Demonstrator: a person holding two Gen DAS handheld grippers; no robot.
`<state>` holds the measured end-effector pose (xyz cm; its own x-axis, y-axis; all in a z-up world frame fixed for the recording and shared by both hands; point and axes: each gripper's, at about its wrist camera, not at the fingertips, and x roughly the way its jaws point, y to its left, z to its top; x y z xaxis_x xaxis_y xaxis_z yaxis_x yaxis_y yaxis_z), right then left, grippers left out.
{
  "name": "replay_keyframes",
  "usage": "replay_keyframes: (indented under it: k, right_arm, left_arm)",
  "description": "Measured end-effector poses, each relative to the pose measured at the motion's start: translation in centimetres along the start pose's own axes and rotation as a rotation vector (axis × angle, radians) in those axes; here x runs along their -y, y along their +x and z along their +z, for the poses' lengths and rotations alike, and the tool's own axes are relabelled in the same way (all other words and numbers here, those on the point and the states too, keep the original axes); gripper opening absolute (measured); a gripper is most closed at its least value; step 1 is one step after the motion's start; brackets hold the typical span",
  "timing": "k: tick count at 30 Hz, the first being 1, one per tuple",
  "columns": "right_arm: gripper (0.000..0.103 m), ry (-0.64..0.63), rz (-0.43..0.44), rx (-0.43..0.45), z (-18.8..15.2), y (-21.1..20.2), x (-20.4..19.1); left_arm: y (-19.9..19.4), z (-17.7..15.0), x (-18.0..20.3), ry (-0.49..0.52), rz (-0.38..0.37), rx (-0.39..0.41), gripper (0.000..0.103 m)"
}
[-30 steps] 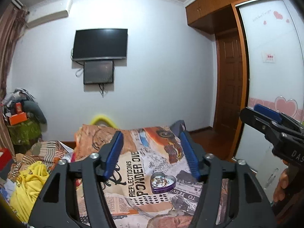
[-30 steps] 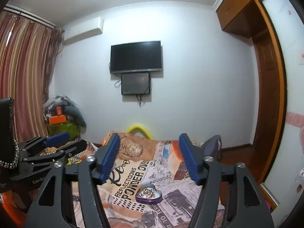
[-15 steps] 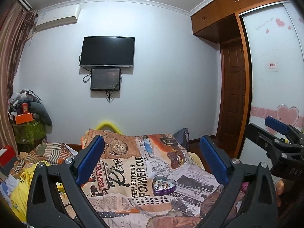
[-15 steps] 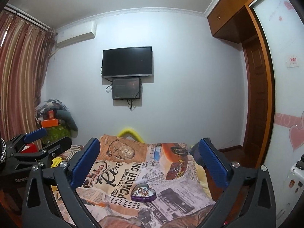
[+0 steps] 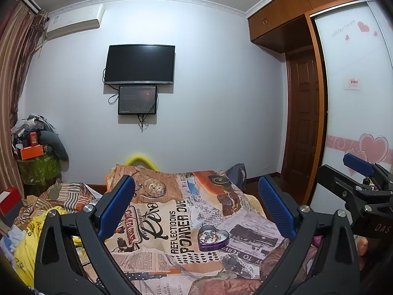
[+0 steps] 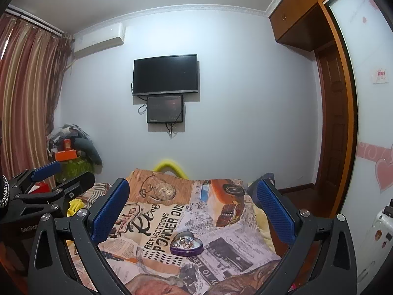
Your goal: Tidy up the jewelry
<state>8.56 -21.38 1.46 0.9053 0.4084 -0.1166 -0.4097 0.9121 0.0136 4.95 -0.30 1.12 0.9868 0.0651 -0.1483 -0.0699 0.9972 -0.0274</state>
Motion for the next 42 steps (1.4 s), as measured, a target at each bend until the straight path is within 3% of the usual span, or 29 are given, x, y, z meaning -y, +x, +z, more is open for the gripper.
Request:
replay_keyframes:
  k: [42]
  right_arm:
    - [0.103, 0.009, 0.004, -0.025, 0.1, -0.42, -0.09]
  left_arm:
    - [0.26, -0.08, 0.32, -0.018, -0.023, -0.025, 0.103]
